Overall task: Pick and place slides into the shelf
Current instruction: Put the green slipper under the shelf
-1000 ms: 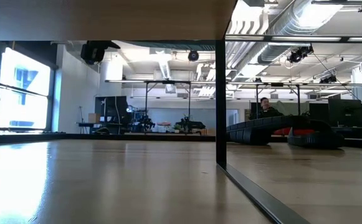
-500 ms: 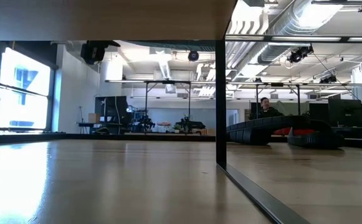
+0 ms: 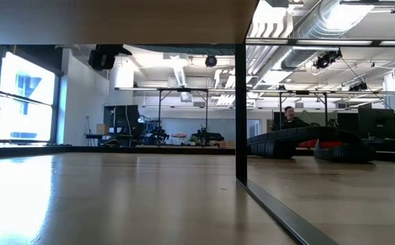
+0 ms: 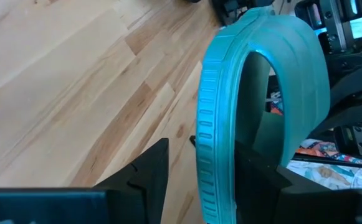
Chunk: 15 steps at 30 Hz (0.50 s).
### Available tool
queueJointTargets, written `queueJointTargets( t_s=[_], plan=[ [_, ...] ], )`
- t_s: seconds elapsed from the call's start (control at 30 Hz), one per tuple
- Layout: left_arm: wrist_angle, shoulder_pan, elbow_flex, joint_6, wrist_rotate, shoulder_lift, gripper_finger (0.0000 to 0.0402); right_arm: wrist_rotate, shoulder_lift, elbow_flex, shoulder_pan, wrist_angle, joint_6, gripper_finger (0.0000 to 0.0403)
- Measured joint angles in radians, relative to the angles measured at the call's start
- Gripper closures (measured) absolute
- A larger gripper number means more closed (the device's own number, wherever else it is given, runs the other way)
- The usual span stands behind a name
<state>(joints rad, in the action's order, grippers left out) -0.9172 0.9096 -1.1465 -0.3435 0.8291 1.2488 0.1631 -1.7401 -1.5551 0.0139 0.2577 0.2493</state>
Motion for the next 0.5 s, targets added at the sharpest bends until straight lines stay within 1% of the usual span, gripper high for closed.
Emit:
queueJointTargets(
  t_s=[0.23, 0.3, 0.37, 0.5],
  plan=[
    [0.002, 0.000, 0.000, 0.001, -0.003, 0.006, 0.0260, 0.000, 0.000, 0.000, 0.000, 0.000, 0.000, 0.0403],
    [0.002, 0.000, 0.000, 0.003, -0.006, 0.006, 0.0271, 0.000, 0.000, 0.000, 0.000, 0.000, 0.003, 0.0403],
    [0.003, 0.000, 0.000, 0.003, -0.008, 0.006, 0.0296, -0.001, 0.000, 0.000, -0.002, 0.000, 0.006, 0.0403],
    [0.004, 0.000, 0.000, 0.003, -0.009, 0.006, 0.0373, -0.013, 0.000, 0.000, -0.009, 0.000, 0.012, 0.0395]
  ],
)
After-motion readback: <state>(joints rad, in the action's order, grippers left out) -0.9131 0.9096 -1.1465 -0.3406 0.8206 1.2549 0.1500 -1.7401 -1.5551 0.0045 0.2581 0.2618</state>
